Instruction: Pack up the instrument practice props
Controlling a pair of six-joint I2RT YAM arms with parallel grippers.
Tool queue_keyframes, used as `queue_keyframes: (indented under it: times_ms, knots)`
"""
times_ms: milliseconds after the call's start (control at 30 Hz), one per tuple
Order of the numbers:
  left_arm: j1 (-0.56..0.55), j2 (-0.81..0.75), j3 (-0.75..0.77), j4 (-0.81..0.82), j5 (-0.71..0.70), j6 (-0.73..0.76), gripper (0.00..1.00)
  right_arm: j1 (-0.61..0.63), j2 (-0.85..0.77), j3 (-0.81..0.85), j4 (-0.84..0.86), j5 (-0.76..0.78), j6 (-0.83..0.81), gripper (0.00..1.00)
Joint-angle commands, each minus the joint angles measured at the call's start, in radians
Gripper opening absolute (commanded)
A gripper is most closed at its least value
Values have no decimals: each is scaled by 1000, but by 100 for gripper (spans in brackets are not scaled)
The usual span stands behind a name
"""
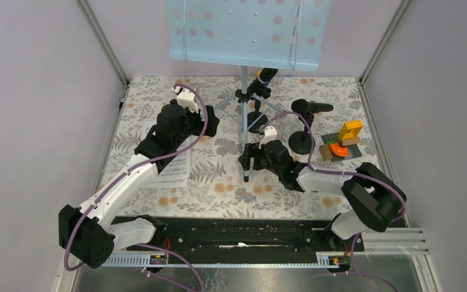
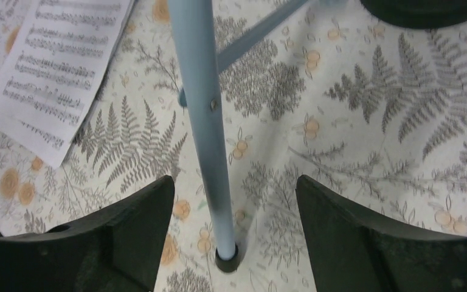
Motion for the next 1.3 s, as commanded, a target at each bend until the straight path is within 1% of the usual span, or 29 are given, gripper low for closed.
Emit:
queue_keyframes:
  times_ms: [0, 100, 200, 233, 333, 433, 567, 633, 767, 833, 900, 967, 1067, 1133, 1267]
  knots:
    - [-1, 1, 49, -23, -46, 20, 99, 14, 64, 21, 258, 58, -54, 77]
    - [-1, 1, 49, -26, -59, 20, 99, 42, 101, -25, 385, 71, -70, 64]
    - [-1, 6, 56, -36, -64, 23, 99, 82, 135, -37, 430, 85, -79, 49]
    - [-1, 6, 58, -39, -68, 23, 99, 98, 145, -40, 440, 91, -86, 45]
    - [-1, 2, 60, -41, -73, 26, 99, 158, 164, -48, 459, 150, -122, 36]
    - [-1, -1, 64, -44, -73, 26, 99, 224, 171, -58, 478, 248, -158, 27]
    - [-1, -12, 58, -25, -45, 19, 99, 286, 167, -73, 495, 330, -162, 13]
    - [-1, -31, 39, 2, -22, -2, 99, 322, 170, -73, 492, 358, -162, 8]
    - [-2, -94, -22, 63, 102, -101, 99, 413, 187, -39, 446, 456, -157, 5]
    - [-7, -139, -87, 138, 157, -144, 99, 456, 200, -16, 421, 524, -138, 3]
    - [-18, -193, -170, 243, 169, -174, 99, 484, 220, 10, 397, 568, -105, 2]
    - [-29, -242, -258, 378, 158, -191, 99, 490, 241, 33, 386, 568, -68, 2]
    - [-33, -263, -343, 546, 151, -211, 99, 492, 261, 54, 382, 561, -20, 4]
    - [-32, -240, -367, 638, 153, -211, 99, 493, 260, 55, 384, 553, -2, 6]
    - [-33, -176, -368, 760, 150, -205, 97, 503, 265, 63, 379, 522, -2, 9]
